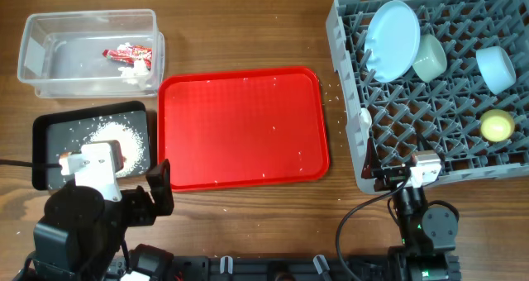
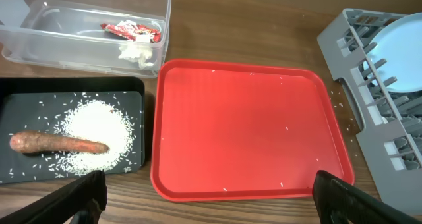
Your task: Sort waste into correct bins and load items into the dishwasher rack
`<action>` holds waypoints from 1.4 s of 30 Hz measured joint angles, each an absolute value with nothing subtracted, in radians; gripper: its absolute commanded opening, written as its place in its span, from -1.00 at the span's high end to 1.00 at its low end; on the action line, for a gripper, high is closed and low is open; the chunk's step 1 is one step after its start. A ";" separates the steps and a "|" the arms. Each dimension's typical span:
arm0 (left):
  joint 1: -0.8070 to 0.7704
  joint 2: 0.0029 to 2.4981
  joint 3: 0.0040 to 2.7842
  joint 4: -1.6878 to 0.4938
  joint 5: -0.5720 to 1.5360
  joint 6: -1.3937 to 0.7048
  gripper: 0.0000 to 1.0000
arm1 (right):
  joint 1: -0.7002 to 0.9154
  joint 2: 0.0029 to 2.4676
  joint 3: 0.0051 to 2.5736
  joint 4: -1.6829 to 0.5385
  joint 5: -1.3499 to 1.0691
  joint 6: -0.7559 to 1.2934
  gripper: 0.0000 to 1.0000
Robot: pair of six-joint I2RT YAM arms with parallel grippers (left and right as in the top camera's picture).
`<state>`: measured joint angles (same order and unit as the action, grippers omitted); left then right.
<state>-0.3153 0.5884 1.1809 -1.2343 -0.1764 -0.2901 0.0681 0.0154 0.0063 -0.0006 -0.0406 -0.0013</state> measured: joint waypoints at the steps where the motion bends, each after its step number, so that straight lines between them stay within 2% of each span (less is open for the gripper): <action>1: -0.315 0.588 1.181 -1.234 -0.176 -0.290 -1.00 | 0.068 0.015 0.006 -0.001 -0.041 -0.001 -0.99; 11: -0.307 0.586 1.181 -1.238 -0.178 -0.290 -1.00 | 0.068 0.015 0.006 -0.001 -0.041 -0.001 -0.99; 14: -0.220 0.543 1.138 -1.187 -0.161 -0.291 -1.00 | 0.068 0.015 0.006 0.000 -0.041 -0.001 -1.00; 19: -0.100 0.384 0.881 -1.003 -0.121 -0.294 -1.00 | 0.068 0.015 0.006 -0.001 -0.041 -0.001 -0.99; 26: -0.056 0.126 0.421 -0.560 -0.080 -0.294 -1.00 | 0.068 0.015 0.006 -0.001 -0.041 -0.001 -0.99; 33: -0.043 0.027 0.097 -0.093 -0.054 -0.293 -1.00 | 0.068 0.015 0.006 -0.001 -0.041 -0.001 -0.99; 35: -0.043 0.019 0.041 -0.021 -0.053 -0.284 -1.00 | 0.068 0.016 0.006 -0.001 -0.041 -0.001 -0.99; 42: -0.042 0.014 0.010 -0.070 -0.050 -0.241 -1.00 | 0.068 0.015 0.006 -0.001 -0.041 -0.001 -1.00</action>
